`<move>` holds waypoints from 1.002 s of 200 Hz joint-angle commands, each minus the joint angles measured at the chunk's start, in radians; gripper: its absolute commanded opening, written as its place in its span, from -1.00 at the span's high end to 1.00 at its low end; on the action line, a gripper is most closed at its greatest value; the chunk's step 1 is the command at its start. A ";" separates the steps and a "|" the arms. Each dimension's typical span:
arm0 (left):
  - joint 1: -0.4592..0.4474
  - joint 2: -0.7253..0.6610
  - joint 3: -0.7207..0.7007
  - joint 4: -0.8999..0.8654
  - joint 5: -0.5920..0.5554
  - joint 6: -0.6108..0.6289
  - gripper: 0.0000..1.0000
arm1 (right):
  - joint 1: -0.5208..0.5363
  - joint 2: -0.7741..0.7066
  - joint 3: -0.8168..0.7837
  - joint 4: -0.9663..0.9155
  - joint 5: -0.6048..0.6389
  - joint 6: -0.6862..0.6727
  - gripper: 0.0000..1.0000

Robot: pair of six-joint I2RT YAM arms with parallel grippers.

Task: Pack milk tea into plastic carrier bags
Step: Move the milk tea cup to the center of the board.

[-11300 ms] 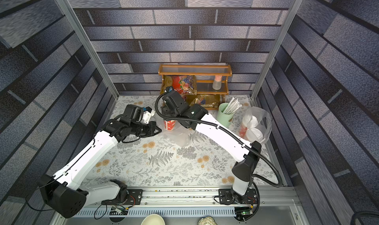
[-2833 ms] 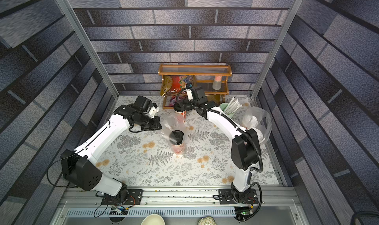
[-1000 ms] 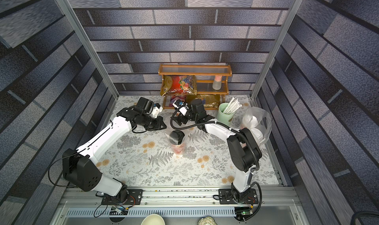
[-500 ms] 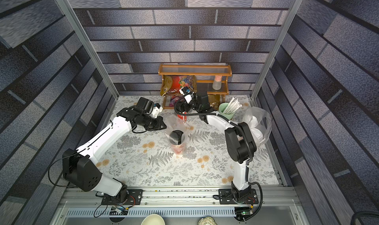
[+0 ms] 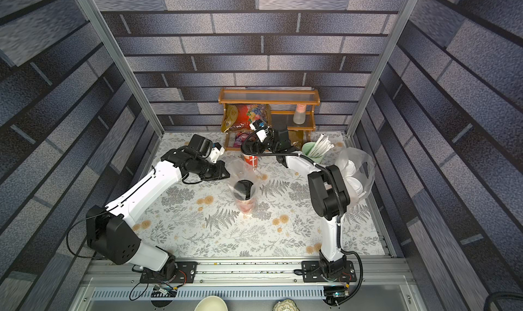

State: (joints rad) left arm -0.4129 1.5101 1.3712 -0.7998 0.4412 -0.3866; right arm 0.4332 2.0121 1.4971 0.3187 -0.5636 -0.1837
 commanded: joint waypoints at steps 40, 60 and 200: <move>-0.007 -0.008 0.001 -0.013 0.007 -0.009 0.77 | -0.005 0.004 0.021 -0.091 -0.092 -0.092 -0.66; -0.007 -0.007 0.000 -0.014 0.007 -0.009 0.77 | -0.008 0.004 0.027 -0.121 -0.104 -0.113 -0.59; -0.007 -0.005 -0.003 -0.011 0.010 -0.012 0.77 | -0.011 0.004 0.084 -0.312 -0.076 -0.248 -0.42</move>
State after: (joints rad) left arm -0.4129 1.5101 1.3712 -0.7998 0.4416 -0.3866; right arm 0.4286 2.0121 1.5490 0.1036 -0.6445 -0.3882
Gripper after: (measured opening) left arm 0.114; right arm 0.708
